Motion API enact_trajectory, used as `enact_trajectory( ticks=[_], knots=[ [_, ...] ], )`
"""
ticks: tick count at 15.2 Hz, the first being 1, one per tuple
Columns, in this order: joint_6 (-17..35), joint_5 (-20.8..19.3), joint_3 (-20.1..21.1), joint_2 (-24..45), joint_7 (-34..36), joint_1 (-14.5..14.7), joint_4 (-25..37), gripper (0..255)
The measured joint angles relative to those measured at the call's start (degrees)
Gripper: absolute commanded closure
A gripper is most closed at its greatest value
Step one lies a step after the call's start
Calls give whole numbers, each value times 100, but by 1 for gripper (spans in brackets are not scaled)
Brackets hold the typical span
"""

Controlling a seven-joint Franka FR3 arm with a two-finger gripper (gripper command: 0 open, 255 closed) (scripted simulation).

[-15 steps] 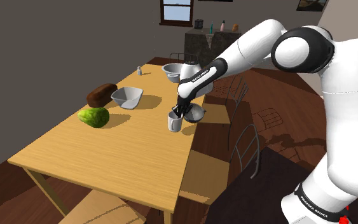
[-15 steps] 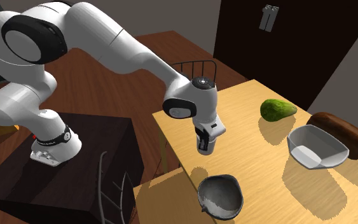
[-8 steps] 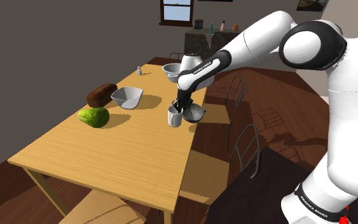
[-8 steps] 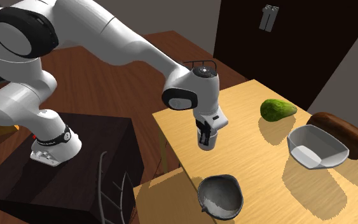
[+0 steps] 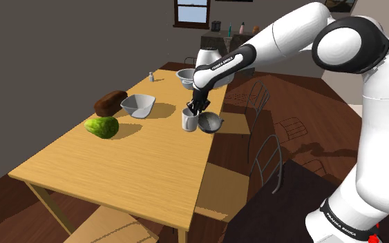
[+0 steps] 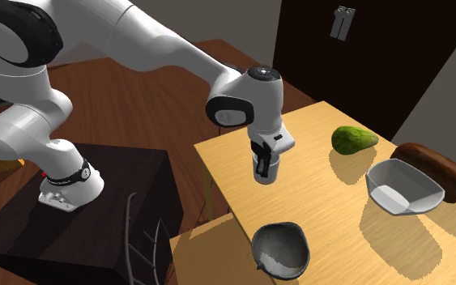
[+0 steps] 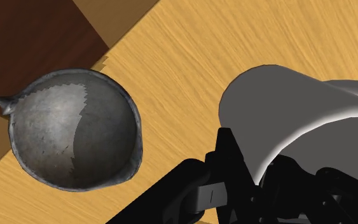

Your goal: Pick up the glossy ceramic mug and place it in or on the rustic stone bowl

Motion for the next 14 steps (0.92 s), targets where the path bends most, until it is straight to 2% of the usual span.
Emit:
enact_trajectory(
  ticks=[5,12,14],
  knots=[
    [-261,16,-6,-163,-47,-40,98,255],
    [-662,184,-162,140,-849,-617,766,255],
    [-860,226,-205,349,-1072,-785,1160,255]
  ],
)
